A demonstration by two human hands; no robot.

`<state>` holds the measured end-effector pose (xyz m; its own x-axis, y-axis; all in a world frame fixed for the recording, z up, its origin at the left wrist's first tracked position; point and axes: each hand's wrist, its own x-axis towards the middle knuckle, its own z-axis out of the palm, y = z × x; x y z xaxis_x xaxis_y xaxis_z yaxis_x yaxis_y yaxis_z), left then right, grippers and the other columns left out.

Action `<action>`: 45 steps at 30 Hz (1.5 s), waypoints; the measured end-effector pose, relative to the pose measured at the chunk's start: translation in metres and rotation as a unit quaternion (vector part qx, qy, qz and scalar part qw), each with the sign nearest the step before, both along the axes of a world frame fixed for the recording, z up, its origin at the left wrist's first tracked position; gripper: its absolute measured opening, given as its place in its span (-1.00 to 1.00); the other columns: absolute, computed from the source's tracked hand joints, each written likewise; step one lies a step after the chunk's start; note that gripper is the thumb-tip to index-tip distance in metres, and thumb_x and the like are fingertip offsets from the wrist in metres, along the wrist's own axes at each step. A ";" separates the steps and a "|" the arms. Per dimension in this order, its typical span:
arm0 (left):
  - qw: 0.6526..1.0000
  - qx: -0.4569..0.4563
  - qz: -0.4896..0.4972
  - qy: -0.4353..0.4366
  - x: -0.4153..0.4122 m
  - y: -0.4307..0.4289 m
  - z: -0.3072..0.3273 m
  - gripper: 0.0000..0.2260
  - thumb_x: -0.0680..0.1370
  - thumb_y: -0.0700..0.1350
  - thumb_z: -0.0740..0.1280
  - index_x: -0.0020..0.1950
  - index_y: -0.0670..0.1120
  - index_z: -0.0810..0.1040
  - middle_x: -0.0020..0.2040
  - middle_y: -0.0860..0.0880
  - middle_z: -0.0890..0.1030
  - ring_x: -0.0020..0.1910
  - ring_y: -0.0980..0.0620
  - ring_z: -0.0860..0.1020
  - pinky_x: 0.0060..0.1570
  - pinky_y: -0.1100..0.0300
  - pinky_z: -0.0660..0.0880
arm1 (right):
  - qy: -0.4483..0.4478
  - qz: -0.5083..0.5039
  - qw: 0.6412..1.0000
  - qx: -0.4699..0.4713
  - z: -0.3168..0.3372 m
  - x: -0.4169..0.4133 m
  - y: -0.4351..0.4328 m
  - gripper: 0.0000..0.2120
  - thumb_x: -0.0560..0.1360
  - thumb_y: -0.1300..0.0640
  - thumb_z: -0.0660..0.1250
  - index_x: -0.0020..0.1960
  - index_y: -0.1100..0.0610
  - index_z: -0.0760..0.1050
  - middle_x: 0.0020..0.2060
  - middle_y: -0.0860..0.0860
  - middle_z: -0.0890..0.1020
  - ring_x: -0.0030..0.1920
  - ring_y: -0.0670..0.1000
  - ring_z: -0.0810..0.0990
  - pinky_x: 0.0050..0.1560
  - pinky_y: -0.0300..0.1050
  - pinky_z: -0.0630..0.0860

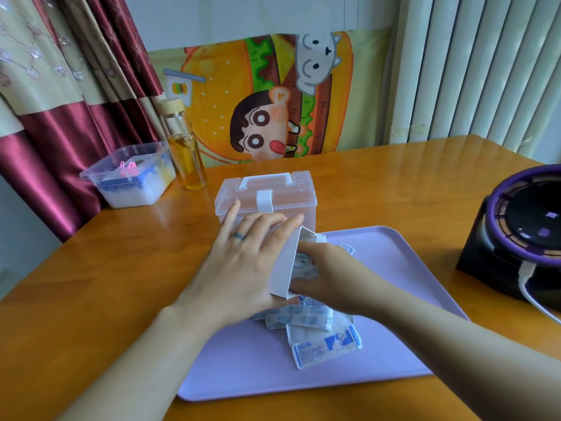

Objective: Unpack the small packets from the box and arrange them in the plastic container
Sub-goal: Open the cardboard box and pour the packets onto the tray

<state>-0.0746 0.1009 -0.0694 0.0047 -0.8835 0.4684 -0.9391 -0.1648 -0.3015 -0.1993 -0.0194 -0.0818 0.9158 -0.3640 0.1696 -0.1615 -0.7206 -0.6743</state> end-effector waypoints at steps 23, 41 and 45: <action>0.995 -0.095 0.012 0.030 0.043 0.017 0.003 -0.20 0.41 0.44 0.11 0.45 -0.11 0.21 0.28 -0.09 0.37 0.27 -0.12 0.37 0.43 -0.18 0.11 | -0.030 -0.051 0.975 -0.216 0.015 -0.022 -0.016 -0.41 0.36 -0.23 0.38 0.36 -0.20 0.33 0.35 -0.19 0.35 0.36 -0.05 0.24 0.28 -0.15 0.20; 0.972 -0.206 -0.111 -0.011 0.024 0.007 0.011 -0.27 0.40 0.10 0.44 0.43 -0.12 0.17 0.29 -0.13 0.34 0.31 -0.11 0.36 0.42 -0.22 0.13 | -0.078 0.108 0.966 -0.220 0.011 0.002 -0.002 -0.55 0.55 0.17 0.26 0.41 -0.04 0.31 0.16 -0.05 0.49 0.06 0.09 0.53 -0.12 -0.19 0.34; 0.973 -0.203 -0.111 -0.010 0.026 0.007 0.010 -0.21 0.38 0.14 0.46 0.44 -0.09 0.12 0.29 -0.13 0.34 0.29 -0.13 0.38 0.40 -0.25 0.16 | -0.099 0.127 0.961 -0.224 0.005 0.000 -0.007 -0.63 0.55 0.15 0.21 0.34 -0.04 0.41 0.10 -0.05 0.53 -0.02 0.14 0.56 -0.13 0.02 0.51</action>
